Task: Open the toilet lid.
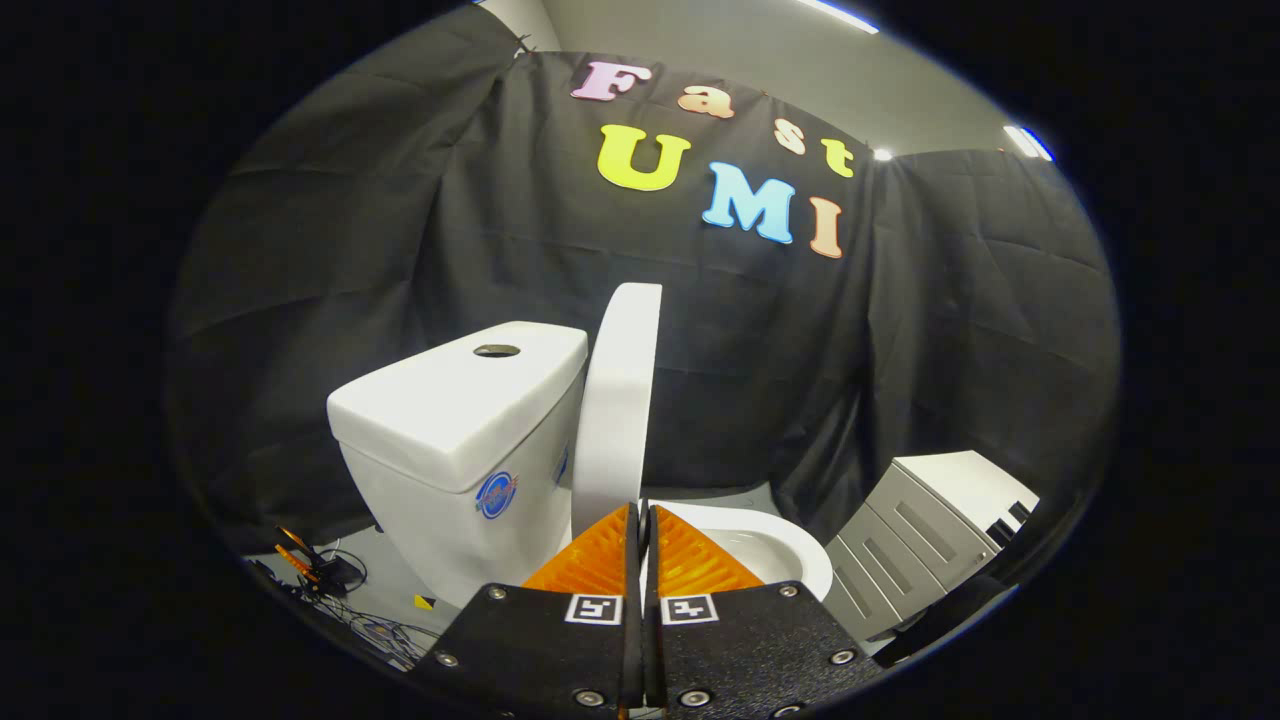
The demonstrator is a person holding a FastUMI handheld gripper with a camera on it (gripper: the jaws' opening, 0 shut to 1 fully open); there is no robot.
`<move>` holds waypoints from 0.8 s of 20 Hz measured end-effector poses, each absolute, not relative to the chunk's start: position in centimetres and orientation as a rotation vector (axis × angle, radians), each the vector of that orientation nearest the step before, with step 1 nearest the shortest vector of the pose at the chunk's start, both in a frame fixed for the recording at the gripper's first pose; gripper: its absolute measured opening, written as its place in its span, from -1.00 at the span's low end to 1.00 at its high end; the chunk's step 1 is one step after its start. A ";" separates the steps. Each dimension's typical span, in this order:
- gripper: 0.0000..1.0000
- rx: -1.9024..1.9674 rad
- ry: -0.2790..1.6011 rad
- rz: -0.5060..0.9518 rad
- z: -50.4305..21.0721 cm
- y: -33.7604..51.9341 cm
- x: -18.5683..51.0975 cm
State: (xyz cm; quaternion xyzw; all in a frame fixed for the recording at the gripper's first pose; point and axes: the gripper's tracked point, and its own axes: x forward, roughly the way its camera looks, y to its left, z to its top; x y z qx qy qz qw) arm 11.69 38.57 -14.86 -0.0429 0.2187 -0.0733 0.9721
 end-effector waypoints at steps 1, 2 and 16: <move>-1.00 -0.103 0.441 -0.139 -14.7 39.1 11.8; -0.99 -0.120 0.440 -0.130 -14.8 39.5 11.9; -0.99 -0.275 0.415 -0.051 -14.8 42.2 13.4</move>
